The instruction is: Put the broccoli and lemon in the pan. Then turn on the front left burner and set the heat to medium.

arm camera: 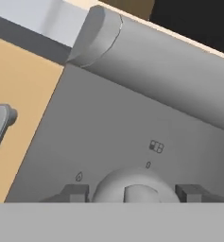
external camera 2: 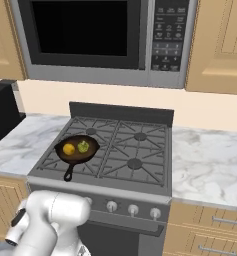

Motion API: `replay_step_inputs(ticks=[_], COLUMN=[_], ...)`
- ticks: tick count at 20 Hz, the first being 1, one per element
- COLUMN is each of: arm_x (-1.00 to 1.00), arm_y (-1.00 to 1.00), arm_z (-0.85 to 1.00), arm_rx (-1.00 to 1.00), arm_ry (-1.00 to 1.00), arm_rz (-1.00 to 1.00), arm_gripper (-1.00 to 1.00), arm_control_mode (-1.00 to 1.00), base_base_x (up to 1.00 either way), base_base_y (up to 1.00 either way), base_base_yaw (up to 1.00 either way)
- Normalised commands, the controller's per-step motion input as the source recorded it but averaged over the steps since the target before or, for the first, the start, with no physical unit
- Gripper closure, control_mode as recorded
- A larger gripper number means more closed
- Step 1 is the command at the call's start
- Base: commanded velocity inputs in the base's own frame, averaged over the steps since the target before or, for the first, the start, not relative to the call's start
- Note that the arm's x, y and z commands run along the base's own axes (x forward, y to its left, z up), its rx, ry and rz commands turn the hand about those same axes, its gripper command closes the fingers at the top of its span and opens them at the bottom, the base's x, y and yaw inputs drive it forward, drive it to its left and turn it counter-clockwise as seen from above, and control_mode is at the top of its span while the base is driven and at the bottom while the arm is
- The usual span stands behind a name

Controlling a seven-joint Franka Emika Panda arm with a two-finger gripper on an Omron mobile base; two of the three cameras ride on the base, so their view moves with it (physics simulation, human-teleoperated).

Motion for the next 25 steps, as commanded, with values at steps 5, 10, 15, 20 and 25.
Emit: replay_step_inputs(ticks=[5, 10, 15, 20, 25], arm_x=[0.0, 0.0, 0.0, 0.0, 0.0], arm_y=[0.39, 0.36, 0.33, 0.39, 0.47], arm_z=[-0.11, -0.1, -0.12, -0.23, -0.25], arm_rx=[-0.85, -0.92, -0.93, -0.93, -0.97], arm_ry=[0.25, 0.24, 0.27, 0.27, 0.28], arm_rz=[0.2, 0.17, 0.16, 0.17, 0.17], arm_gripper=[1.0, 1.0, 1.0, 1.0, 1.0], arm_control_mode=[-1.0, -1.0, -1.0, -1.0, -1.0], base_base_x=[0.0, 0.0, 0.0, 0.0, 0.0], base_base_y=[0.0, 0.0, 0.0, 0.0, 0.0], base_base_yaw=[0.0, 0.0, 0.0, 0.0, 0.0])
